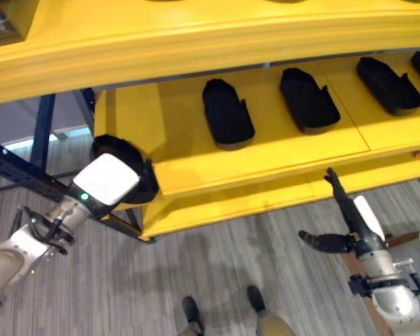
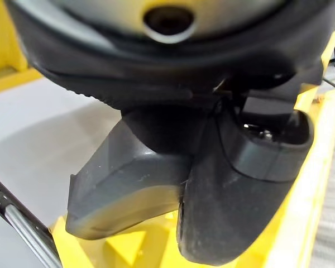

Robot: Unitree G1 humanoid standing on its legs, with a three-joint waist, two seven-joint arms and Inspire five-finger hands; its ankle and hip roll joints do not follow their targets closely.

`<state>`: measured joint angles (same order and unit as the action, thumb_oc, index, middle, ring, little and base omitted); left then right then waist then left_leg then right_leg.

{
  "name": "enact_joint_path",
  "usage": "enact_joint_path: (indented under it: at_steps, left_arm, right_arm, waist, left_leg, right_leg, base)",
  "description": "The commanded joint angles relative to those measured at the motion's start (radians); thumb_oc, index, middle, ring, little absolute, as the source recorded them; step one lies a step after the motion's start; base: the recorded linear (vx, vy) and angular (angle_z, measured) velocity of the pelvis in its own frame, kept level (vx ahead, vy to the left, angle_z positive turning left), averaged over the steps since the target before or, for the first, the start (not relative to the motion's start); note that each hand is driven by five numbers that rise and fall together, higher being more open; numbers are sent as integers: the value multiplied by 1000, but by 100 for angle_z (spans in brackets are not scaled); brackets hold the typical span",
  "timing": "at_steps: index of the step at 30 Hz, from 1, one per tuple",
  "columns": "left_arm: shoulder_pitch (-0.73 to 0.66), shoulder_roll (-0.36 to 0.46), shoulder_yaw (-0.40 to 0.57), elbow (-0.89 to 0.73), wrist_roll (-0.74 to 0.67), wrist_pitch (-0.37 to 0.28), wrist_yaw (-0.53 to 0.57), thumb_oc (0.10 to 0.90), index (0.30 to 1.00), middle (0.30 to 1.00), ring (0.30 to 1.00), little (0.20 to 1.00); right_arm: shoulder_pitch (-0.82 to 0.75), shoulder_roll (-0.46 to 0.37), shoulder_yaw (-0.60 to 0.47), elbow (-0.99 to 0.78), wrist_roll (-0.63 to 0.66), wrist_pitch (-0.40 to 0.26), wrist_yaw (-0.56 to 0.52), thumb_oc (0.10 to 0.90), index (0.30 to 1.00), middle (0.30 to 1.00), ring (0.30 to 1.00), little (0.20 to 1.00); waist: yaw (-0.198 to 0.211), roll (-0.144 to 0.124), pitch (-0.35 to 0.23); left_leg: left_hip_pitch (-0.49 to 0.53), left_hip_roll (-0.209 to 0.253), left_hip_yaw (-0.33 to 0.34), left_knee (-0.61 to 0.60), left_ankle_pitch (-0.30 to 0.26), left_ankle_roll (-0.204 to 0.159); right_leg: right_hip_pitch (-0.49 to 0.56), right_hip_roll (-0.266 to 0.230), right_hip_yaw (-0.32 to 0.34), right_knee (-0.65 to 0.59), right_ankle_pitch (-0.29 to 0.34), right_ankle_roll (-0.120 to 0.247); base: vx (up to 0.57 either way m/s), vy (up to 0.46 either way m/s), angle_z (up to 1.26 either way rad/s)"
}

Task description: Move parts from the plastic box to the shelf.

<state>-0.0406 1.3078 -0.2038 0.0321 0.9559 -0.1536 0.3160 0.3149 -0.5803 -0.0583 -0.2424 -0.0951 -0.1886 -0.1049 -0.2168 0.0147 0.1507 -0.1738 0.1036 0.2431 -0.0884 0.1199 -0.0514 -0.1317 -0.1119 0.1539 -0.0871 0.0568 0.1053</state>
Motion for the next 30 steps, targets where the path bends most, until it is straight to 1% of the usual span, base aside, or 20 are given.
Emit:
enact_joint_path:
  at_steps: [1, 2, 8, 9, 12, 13, 18, 20, 22, 23, 24, 25, 29, 30]
  left_arm:
    - [-268, -29, 57, 98, -13, 97, 67, 400, 300, 300, 300, 300]
    - [-320, -25, 14, 121, -6, 102, 72, 400, 300, 300, 300, 300]
    - [-454, -10, -93, 184, 3, 121, 88, 400, 300, 300, 300, 300]
    - [-515, -1, -138, 213, 12, 130, 100, 400, 300, 300, 300, 300]
    - [-560, 3, -183, 242, 14, 133, 103, 400, 300, 300, 300, 300]
    - [-611, 9, -221, 259, 18, 141, 108, 400, 300, 300, 300, 300]
    - [-686, 22, -279, 283, 17, 154, 117, 400, 300, 300, 300, 300]
    - [-744, 26, -328, 304, 22, 161, 126, 400, 300, 300, 300, 300]
    - [-765, 30, -352, 319, 30, 165, 131, 400, 300, 300, 300, 300]
    - [-767, 25, -360, 333, 34, 167, 133, 400, 300, 300, 300, 300]
    - [-772, 23, -365, 337, 34, 167, 134, 400, 300, 300, 300, 300]
    - [-783, 22, -384, 350, 38, 166, 133, 400, 300, 300, 300, 300]
    - [-831, 32, -431, 366, 42, 167, 135, 400, 300, 300, 300, 300]
    - [-857, 36, -455, 370, 45, 166, 141, 400, 300, 300, 300, 300]
  right_arm:
    - [-50, -69, -104, -103, 47, -104, -46, 900, 1000, 1000, 1000, 1000]
    - [-42, -71, -110, -108, 47, -107, -44, 900, 1000, 1000, 1000, 1000]
    - [-37, -84, -104, -125, 43, -120, -49, 900, 1000, 1000, 1000, 1000]
    - [-34, -87, -103, -127, 38, -126, -57, 900, 1000, 1000, 1000, 1000]
    - [-36, -90, -104, -129, 35, -130, -60, 900, 1000, 1000, 1000, 1000]
    - [-37, -95, -107, -125, 37, -134, -67, 900, 1000, 1000, 1000, 1000]
    - [-38, -91, -107, -124, 35, -139, -85, 900, 1000, 1000, 1000, 1000]
    - [-38, -91, -103, -122, 33, -142, -92, 900, 1000, 1000, 1000, 1000]
    - [-37, -93, -105, -121, 30, -145, -96, 900, 1000, 1000, 1000, 1000]
    - [-40, -95, -102, -120, 29, -147, -100, 900, 1000, 1000, 1000, 1000]
    - [-41, -95, -101, -120, 28, -148, -100, 900, 1000, 1000, 1000, 1000]
    - [-42, -93, -102, -119, 29, -151, -105, 900, 1000, 1000, 1000, 1000]
    - [-41, -93, -104, -116, 29, -156, -113, 900, 1000, 1000, 1000, 1000]
    - [-41, -90, -105, -116, 34, -162, -118, 900, 1000, 1000, 1000, 1000]
  waist:
    - [-37, 39, -37]
    - [-40, 43, -30]
    - [-58, 52, 0]
    - [-65, 54, 13]
    - [-66, 53, 22]
    - [-70, 51, 33]
    - [-73, 44, 58]
    - [-76, 37, 73]
    - [-76, 33, 80]
    - [-75, 32, 80]
    - [-77, 29, 84]
    - [-75, 29, 82]
    - [-77, 27, 82]
    - [-79, 27, 85]
  left_leg:
    - [115, 63, 66, 1, -93, -55]
    - [106, 58, 68, 1, -92, -55]
    - [72, 47, 80, 5, -88, -51]
    - [54, 40, 84, 8, -87, -49]
    - [40, 34, 87, 13, -87, -46]
    - [18, 31, 89, 28, -90, -45]
    - [-30, 24, 88, 64, -98, -41]
    - [-66, 22, 86, 99, -110, -37]
    - [-92, 23, 85, 125, -118, -36]
    - [-91, 19, 75, 132, -145, -40]
    - [-103, 23, 86, 139, -125, -35]
    - [-110, 19, 76, 148, -152, -38]
    - [-139, 21, 73, 173, -167, -34]
    - [-151, 20, 73, 183, -172, -32]
  right_leg:
    - [90, -21, -31, 0, -143, 46]
    - [81, -25, -35, 0, -141, 48]
    - [44, -33, -32, 0, -129, 55]
    - [28, -36, -30, 0, -123, 59]
    - [14, -39, -29, 0, -116, 62]
    - [0, -40, -29, 0, -110, 64]
    - [-27, -41, -29, 0, -98, 65]
    - [-47, -44, -27, 0, -88, 67]
    - [-60, -46, -27, 0, -82, 68]
    - [-56, -50, -25, 0, -93, 73]
    - [-65, -48, -25, 0, -78, 70]
    - [-66, -50, -22, 0, -88, 74]
    - [-83, -53, -19, 0, -80, 79]
    - [-92, -53, -14, 0, -77, 81]
  base:
    - [0, 39, -7]
    - [-7, 45, -2]
    - [-16, 41, -6]
    - [-27, 45, -12]
    - [-23, 31, -5]
    - [-40, 38, 0]
    - [-32, 22, 0]
    - [-46, 27, 2]
    - [29, 26, 1]
    - [0, 0, 0]
    - [63, 44, 0]
    - [0, 0, 0]
    - [15, 31, -2]
    - [-7, 37, -3]
